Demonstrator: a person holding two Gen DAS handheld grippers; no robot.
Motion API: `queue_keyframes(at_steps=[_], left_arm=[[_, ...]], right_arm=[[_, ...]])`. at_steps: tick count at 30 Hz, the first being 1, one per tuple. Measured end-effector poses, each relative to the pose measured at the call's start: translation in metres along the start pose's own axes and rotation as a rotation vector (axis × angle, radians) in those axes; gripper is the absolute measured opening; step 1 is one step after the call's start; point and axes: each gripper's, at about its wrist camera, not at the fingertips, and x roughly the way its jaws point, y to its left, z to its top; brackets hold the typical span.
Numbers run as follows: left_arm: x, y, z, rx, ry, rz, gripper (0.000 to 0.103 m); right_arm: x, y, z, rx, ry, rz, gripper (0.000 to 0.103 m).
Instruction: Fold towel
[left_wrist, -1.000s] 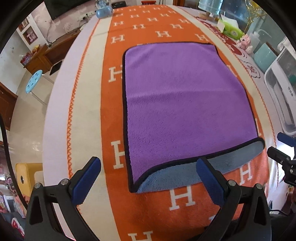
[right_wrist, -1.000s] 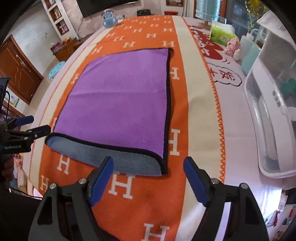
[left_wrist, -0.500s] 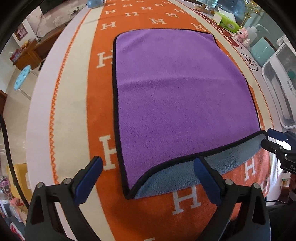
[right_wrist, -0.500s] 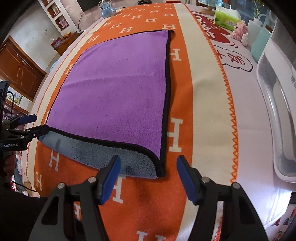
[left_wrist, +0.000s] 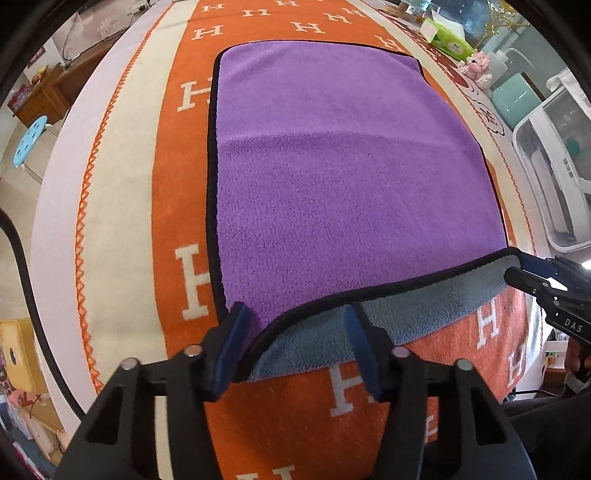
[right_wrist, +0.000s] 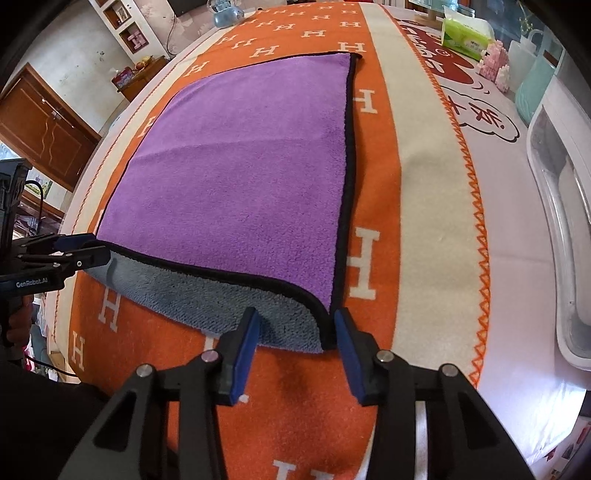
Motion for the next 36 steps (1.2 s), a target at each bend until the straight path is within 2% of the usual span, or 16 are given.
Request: queue_keyframes(at_steps=[8, 13, 17, 19, 21, 26, 36], left_arm=[[-0.009, 0.005, -0.008, -0.015, -0.007, -0.012, 0.037], [-0.011, 0.010, -0.013, -0.016, 0.004, 0.005, 0.026], [-0.015, 0.009, -0.016, -0.011, 0.003, 0.008, 0.023], [-0.015, 0.009, -0.017, -0.007, 0.004, 0.016, 0.015], [-0.015, 0.008, -0.017, -0.006, 0.006, 0.020, 0.012], [-0.015, 0.004, -0.019, 0.017, 0.003, 0.038, 0.010], [-0.020, 0.003, -0.019, 0.024, -0.018, 0.044, 0.006]], right_arm=[[-0.006, 0.001, -0.002, -0.004, -0.021, -0.010, 0.031], [-0.007, 0.001, -0.004, -0.010, -0.025, -0.019, 0.022], [-0.008, 0.000, -0.005, -0.005, -0.032, -0.024, 0.017], [-0.008, -0.001, -0.006, -0.002, -0.035, -0.027, 0.015], [-0.009, -0.001, -0.006, 0.001, -0.039, -0.029, 0.012], [-0.009, -0.002, -0.007, 0.001, -0.039, -0.029, 0.006], [-0.011, 0.000, -0.006, -0.015, -0.052, -0.036, 0.005]])
